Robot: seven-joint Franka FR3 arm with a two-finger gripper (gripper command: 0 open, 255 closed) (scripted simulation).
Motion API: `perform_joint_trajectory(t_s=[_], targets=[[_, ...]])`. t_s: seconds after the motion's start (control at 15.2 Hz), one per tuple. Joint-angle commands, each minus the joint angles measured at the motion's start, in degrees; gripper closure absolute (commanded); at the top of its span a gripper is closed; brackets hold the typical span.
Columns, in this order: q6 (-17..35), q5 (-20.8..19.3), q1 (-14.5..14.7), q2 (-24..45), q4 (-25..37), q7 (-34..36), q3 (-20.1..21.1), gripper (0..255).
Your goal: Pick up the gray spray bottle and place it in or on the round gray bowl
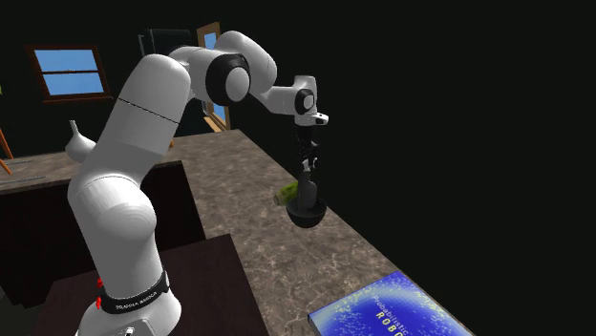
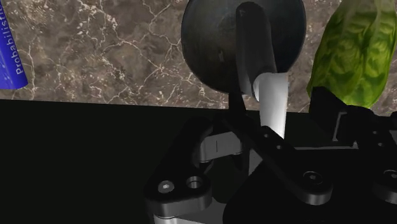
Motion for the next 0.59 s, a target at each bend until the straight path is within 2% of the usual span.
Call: perform_joint_trajectory(t_s=[0.0,0.26,0.53], targets=[[0.0,0.0,0.0,0.0,0.0,0.0,0.0,0],[0.0,0.0,0.0,0.0,0.0,0.0,0.0,0],[-5.7,0.8,-0.1,-2.9,2.9,-0.5,0.5,0]])
